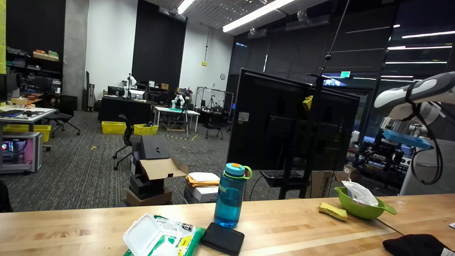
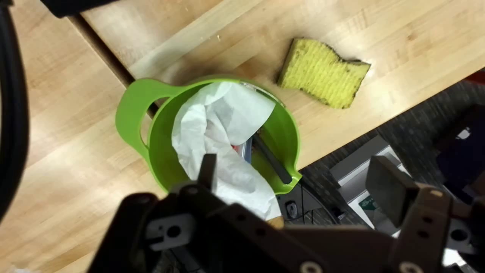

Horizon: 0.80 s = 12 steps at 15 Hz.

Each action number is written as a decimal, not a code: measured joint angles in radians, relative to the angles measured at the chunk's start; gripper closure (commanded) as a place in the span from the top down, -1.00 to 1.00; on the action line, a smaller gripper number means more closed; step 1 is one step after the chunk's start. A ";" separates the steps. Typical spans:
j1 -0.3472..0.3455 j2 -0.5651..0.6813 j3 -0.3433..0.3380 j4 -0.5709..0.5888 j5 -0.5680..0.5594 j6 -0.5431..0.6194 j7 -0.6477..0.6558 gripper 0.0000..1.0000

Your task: Put the tissue in the green bowl

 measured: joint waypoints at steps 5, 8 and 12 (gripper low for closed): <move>0.056 -0.182 0.001 -0.235 -0.054 -0.028 -0.010 1.00; 0.107 -0.278 -0.024 -0.364 -0.080 -0.040 -0.017 1.00; 0.163 -0.395 -0.044 -0.514 -0.123 -0.042 -0.032 1.00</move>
